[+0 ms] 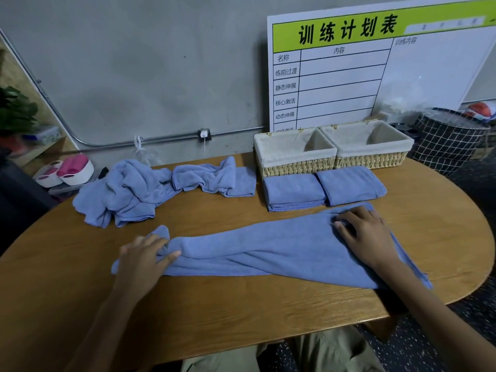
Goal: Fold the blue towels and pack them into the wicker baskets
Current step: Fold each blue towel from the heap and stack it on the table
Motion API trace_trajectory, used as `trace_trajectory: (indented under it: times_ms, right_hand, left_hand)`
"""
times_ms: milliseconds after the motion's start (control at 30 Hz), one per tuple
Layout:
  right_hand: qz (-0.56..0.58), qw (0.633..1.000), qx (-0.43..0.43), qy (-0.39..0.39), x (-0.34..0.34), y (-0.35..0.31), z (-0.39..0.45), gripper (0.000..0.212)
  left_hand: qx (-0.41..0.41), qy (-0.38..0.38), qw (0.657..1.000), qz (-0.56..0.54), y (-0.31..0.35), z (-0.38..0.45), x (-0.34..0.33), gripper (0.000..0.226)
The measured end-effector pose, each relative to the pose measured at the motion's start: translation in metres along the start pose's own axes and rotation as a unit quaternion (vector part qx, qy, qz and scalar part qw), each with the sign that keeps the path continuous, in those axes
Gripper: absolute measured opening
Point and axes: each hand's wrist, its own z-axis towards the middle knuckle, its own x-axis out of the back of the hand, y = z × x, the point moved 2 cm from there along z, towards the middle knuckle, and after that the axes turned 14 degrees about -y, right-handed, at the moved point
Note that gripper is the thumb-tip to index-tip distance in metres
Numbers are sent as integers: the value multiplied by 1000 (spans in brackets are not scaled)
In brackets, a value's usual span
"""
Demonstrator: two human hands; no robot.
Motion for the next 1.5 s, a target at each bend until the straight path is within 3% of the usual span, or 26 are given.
trace_trajectory:
  times_ms: [167, 200, 267, 333, 400, 467, 500, 567, 633, 800, 900, 1033, 1200, 1333, 1400, 1467, 1500]
  right_hand:
    - [-2, 1000, 3, -4, 1, 3, 1, 44]
    - [-3, 1000, 4, -5, 1, 3, 1, 43]
    - [-4, 1000, 4, -7, 1, 3, 1, 42]
    - [0, 1000, 4, -4, 1, 3, 1, 40]
    - [3, 1000, 4, -4, 1, 1, 1, 40]
    - [1, 1000, 3, -5, 1, 1, 0, 40]
    - [-2, 1000, 5, -8, 0, 2, 0, 39]
    - [-7, 1000, 7, -10, 1, 2, 1, 37]
    - [-9, 1000, 7, -10, 0, 4, 1, 35]
    - [-8, 1000, 14, -17, -2, 5, 1, 20]
    - [-15, 1000, 19, -12, -3, 6, 1, 19]
    - [-20, 999, 21, -16, -4, 6, 1, 19]
    - [-15, 1000, 16, -17, -2, 4, 0, 19]
    - [-13, 1000, 14, -23, -1, 4, 0, 19]
    - [-10, 1000, 15, -24, -1, 3, 0, 19]
    - [-10, 1000, 15, -23, 0, 3, 0, 18]
    - [-9, 1000, 14, -23, 0, 3, -1, 18]
  left_hand:
    - [-123, 220, 963, -97, 11, -11, 67, 43]
    - [-135, 227, 960, -93, 14, -13, 71, 41]
    - [-115, 110, 984, -82, 11, -15, 58, 48]
    - [26, -64, 990, -125, -6, -19, 34, 73]
    - [125, -55, 984, -118, -17, -23, 34, 83]
    - [112, 1, 990, -88, -9, -17, 45, 61]
    - [82, -7, 993, -80, -2, -13, 45, 48]
    - [22, -99, 988, -117, 12, -6, 38, 31]
    - [15, -192, 968, -162, 17, -8, 26, 26]
    - [-10, -305, 925, -227, 21, -2, 32, 30]
    - [-59, -288, 870, -396, 35, -1, 52, 30]
    - [-21, -315, 804, -504, 42, 1, 59, 23]
    - [-12, -363, 810, -461, 38, 9, 49, 19]
    - [-3, -369, 806, -462, 34, 11, 39, 44]
    - [-13, -383, 805, -453, 37, 11, 38, 37]
    - [-39, -382, 822, -421, 41, 10, 40, 26]
    - [-54, -368, 833, -410, 43, 10, 42, 34]
